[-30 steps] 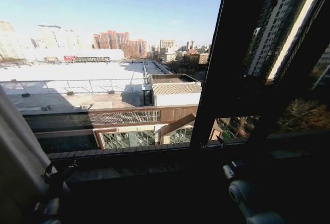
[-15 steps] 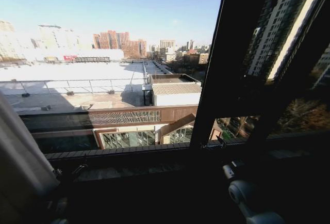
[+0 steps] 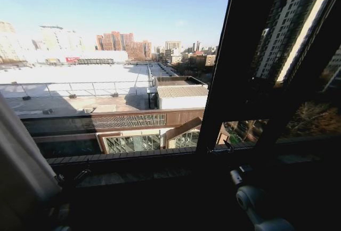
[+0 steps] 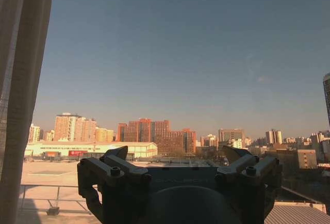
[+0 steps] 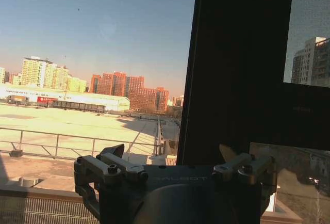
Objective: Open the curtains by pulling them apart, changing their state from closed to fully open.
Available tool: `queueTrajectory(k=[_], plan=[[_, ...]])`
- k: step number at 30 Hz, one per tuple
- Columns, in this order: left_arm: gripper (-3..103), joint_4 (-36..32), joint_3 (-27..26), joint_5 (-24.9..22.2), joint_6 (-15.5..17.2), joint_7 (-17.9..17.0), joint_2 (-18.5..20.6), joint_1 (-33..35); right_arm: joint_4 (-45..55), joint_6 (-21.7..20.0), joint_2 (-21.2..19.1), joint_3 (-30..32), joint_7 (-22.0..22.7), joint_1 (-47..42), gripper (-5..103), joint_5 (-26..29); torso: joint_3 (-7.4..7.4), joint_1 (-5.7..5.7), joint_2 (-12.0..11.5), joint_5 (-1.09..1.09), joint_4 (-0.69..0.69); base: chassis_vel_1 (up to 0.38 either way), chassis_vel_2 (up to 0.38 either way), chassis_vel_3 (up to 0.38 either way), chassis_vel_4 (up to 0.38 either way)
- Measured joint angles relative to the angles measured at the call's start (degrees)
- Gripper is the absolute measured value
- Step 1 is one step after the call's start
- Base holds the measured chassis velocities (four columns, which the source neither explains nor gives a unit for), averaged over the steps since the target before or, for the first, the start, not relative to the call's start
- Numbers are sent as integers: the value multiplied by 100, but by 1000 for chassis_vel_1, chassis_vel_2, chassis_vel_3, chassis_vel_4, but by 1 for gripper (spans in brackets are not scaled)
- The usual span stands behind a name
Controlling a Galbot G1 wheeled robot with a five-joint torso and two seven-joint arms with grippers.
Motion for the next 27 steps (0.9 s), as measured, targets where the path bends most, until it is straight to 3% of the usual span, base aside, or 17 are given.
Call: queueTrajectory(k=[12, 27], plan=[[100, 0, -5, -3, 0, -6, 2, 0, 0, 0, 0, 0, 0, 0, 100, 0, 0, 0, 0, -1, 0, -79, -79, 72, 78], [100, 3, -6, -7, 0, -6, 2, 0, 0, 0, 0, 0, 0, 0, 100, 0, 0, 0, 0, 1, 0, -270, -276, 280, 291]])
